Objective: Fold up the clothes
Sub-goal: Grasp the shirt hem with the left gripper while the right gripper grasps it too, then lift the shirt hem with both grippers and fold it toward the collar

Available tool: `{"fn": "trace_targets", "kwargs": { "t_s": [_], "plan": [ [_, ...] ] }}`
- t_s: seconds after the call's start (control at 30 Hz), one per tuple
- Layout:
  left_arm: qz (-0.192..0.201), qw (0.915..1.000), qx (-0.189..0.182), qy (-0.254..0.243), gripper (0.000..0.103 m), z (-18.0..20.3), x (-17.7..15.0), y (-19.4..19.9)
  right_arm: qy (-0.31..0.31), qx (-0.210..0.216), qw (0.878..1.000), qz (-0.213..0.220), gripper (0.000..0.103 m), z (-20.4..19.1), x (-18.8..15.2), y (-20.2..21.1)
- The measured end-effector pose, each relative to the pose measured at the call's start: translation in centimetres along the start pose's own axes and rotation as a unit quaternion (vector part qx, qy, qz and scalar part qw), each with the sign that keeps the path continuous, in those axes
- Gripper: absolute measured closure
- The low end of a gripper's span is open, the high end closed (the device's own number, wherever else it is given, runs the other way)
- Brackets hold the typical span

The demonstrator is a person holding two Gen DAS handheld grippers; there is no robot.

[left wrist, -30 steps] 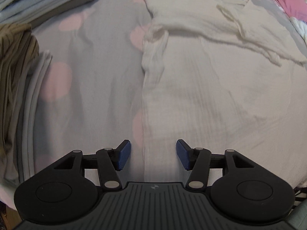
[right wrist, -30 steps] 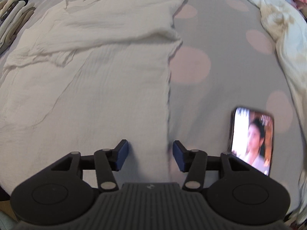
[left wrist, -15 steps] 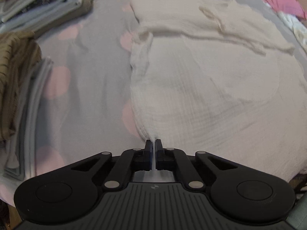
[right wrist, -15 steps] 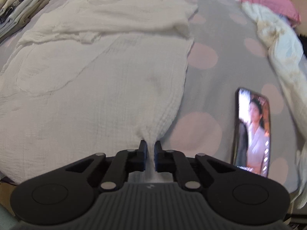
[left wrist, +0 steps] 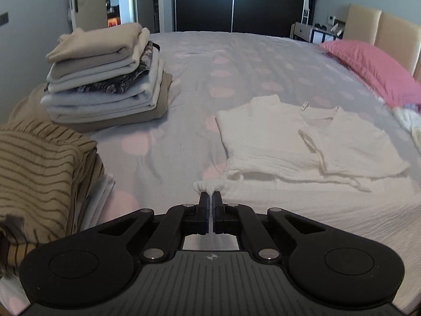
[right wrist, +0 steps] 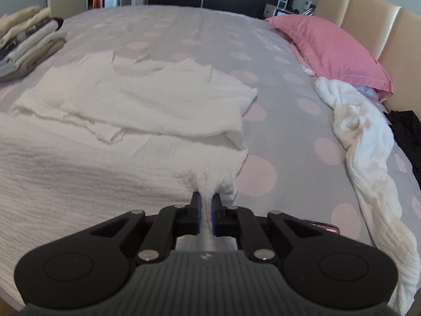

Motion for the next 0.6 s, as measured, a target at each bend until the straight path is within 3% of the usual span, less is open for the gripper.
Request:
{"fn": "trace_targets", "kwargs": {
  "t_s": [0.07, 0.13, 0.27, 0.37, 0.5, 0.6],
  "plan": [
    [-0.018, 0.9993, 0.006, -0.031, 0.096, 0.9, -1.1, -0.4, 0.011, -0.007, 1.0, -0.013, 0.085, -0.2, -0.7, -0.5],
    [-0.016, 0.9975, 0.014, -0.067, 0.089, 1.6, -1.8, 0.1, 0.025, -0.019, 0.999, -0.008, 0.062, -0.3, -0.9, -0.3],
    [-0.003, 0.9902, 0.017, -0.139, 0.077, 3.4, -3.1, 1.3, 0.068, -0.027, 0.997, 0.03, 0.052, -1.1, -0.6, 1.3],
    [0.004, 0.9823, -0.006, -0.187, 0.071, 5.3, -4.0, 2.2, 0.126, 0.01, 0.991, 0.05, 0.051, -3.7, -1.1, 2.6],
    [0.012, 0.9666, -0.041, -0.253, 0.063, 8.0, -5.8, 3.4, 0.25, 0.064, 0.964, 0.065, 0.049, -7.9, -3.3, 4.3],
    [0.013, 0.9475, -0.079, -0.31, 0.061, 10.2, -7.8, 4.3, 0.326, 0.099, 0.937, 0.082, 0.044, -10.1, -5.2, 5.9]
  ]
}}
Point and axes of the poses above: each gripper's, at about its wrist camera, not at the fingertips, and y roughly against the way its jaws point, z to its right, x to its top, the point moved 9 cm from there along -y, roughly the way its jaws point, and after that the axes turned 6 degrees about z, right-handed, at the moved point
